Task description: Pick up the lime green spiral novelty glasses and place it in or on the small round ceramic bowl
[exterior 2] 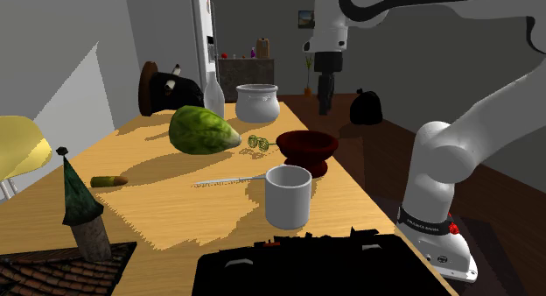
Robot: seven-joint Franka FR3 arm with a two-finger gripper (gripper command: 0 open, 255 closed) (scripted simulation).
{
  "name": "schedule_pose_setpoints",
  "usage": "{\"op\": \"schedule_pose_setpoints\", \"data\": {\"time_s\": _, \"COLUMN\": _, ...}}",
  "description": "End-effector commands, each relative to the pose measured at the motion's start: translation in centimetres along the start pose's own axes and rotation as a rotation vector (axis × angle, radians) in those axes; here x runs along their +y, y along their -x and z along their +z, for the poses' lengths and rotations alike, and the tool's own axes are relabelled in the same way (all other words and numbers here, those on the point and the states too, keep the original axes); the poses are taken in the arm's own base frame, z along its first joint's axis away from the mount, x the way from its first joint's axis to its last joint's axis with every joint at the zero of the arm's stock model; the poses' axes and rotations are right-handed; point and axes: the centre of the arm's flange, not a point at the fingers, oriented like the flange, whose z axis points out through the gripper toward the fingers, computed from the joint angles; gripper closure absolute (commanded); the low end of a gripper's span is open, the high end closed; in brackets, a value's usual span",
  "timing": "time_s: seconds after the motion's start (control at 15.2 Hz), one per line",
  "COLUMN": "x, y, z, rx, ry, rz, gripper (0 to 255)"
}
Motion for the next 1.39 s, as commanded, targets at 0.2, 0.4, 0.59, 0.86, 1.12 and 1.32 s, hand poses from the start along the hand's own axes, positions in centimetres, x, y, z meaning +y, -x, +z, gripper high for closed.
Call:
{"op": "schedule_pose_setpoints", "data": {"time_s": 0.2, "x": 1.2, "y": -3.5, "z": 1.4, "rx": 0.002, "ry": -0.014, "rz": 0.039, "gripper": 0}}
{"op": "schedule_pose_setpoints", "data": {"time_s": 0.4, "x": 2.6, "y": -7.0, "z": 2.9, "rx": 0.003, "ry": -0.027, "rz": 0.078, "gripper": 0}}
{"op": "schedule_pose_setpoints", "data": {"time_s": 0.59, "x": 4.1, "y": -10.4, "z": 4.3, "rx": 0.005, "ry": -0.041, "rz": 0.117, "gripper": 0}}
{"op": "schedule_pose_setpoints", "data": {"time_s": 0.86, "x": 6.2, "y": -14.9, "z": 6.3, "rx": 0.007, "ry": -0.059, "rz": 0.17, "gripper": 0}}
{"op": "schedule_pose_setpoints", "data": {"time_s": 1.12, "x": 8.5, "y": -19.2, "z": 8.3, "rx": 0.009, "ry": -0.077, "rz": 0.222, "gripper": 0}}
{"op": "schedule_pose_setpoints", "data": {"time_s": 1.32, "x": 10.4, "y": -22.4, "z": 9.8, "rx": 0.011, "ry": -0.091, "rz": 0.261, "gripper": 0}}
